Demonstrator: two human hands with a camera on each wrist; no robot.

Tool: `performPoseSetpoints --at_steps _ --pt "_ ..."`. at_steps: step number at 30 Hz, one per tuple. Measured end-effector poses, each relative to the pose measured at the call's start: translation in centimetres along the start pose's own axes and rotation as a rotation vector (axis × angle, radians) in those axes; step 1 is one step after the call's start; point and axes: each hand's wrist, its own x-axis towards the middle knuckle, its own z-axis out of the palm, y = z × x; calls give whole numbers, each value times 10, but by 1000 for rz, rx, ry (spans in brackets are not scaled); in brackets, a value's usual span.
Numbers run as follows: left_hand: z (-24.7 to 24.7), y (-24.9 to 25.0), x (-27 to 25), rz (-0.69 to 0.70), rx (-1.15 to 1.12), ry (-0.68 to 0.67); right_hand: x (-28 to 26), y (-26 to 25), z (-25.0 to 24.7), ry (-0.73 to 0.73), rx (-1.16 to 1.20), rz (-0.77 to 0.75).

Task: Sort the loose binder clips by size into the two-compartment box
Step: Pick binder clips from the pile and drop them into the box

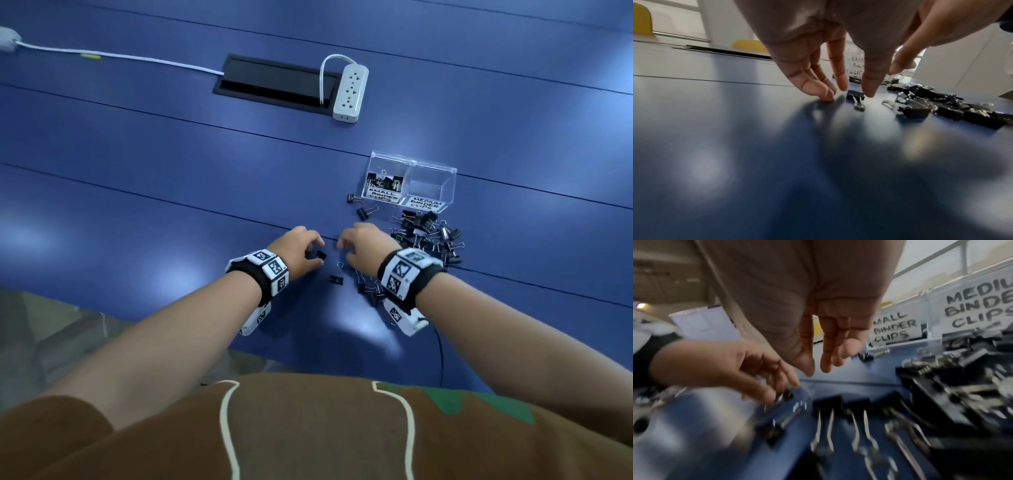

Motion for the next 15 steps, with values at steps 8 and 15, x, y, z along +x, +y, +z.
performPoseSetpoints --at_steps 8,15 --pt "10 15 5 26 24 43 -2 19 -4 104 -9 68" --pt "9 20 6 15 -99 108 47 -5 -17 125 -64 60"
